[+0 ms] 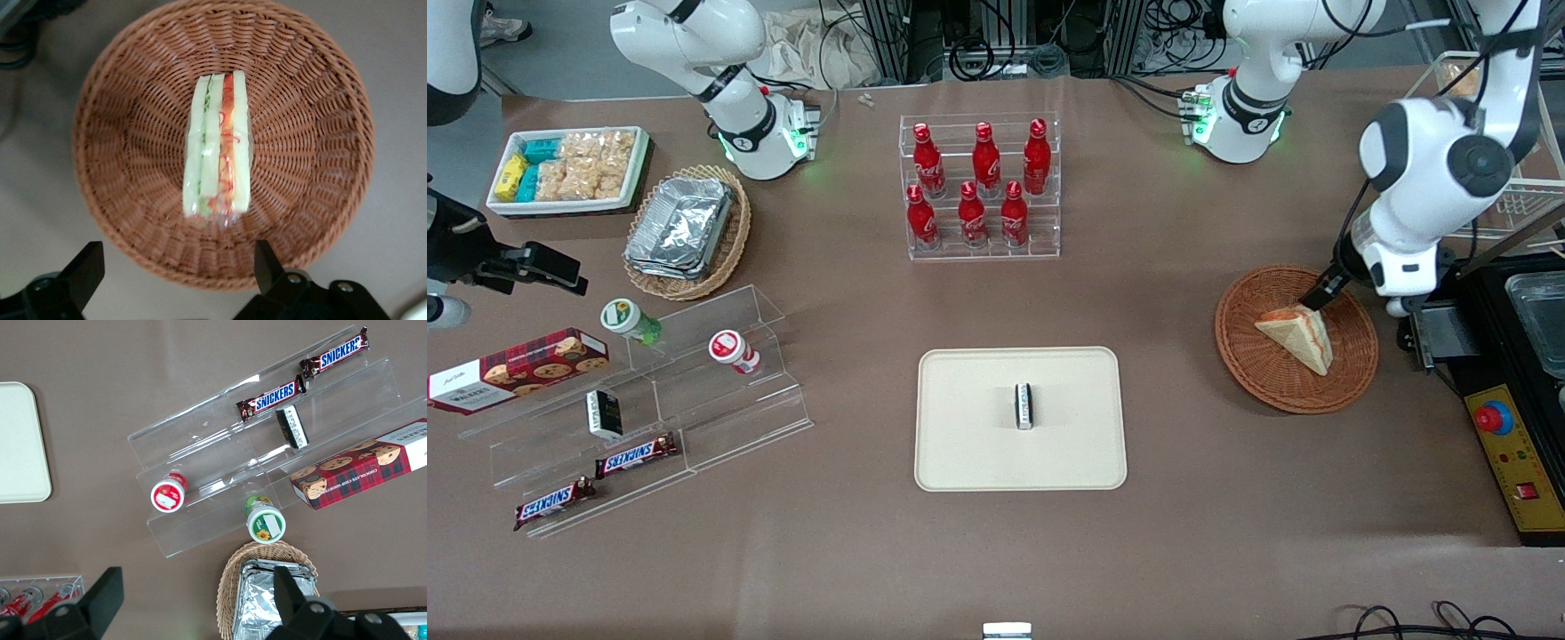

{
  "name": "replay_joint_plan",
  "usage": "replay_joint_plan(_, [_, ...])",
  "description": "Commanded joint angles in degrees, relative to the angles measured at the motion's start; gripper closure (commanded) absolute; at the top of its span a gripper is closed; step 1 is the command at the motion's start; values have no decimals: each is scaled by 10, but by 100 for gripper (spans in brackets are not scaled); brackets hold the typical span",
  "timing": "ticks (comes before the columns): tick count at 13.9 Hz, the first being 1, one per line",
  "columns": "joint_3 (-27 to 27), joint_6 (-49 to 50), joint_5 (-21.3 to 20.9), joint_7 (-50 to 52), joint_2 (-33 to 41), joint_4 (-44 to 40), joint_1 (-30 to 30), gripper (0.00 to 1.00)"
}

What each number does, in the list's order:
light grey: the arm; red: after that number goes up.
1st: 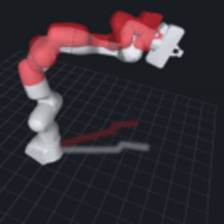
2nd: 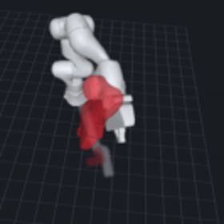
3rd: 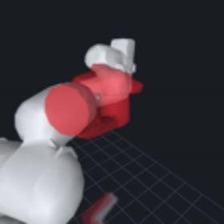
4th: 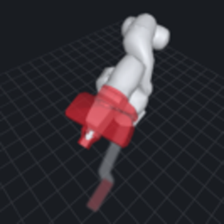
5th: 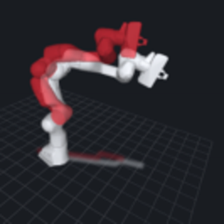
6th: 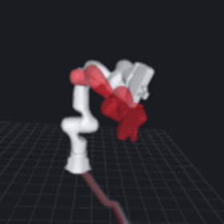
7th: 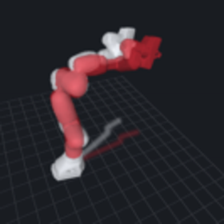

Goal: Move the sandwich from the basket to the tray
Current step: 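Lower the left gripper onto the sandwich and close on it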

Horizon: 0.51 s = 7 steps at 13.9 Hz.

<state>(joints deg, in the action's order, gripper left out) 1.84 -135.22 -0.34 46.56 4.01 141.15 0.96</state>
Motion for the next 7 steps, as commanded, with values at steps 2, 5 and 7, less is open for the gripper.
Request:
replay_joint_plan(2, [-1, -65, -24, 15, -72, 4, 2, 0])
replay_joint_plan(5, [0, -86, -55, 16, -97, 4, 2, 0])
replay_joint_plan(7, [1, -99, -56, 16, -113, 1, 1, 16])
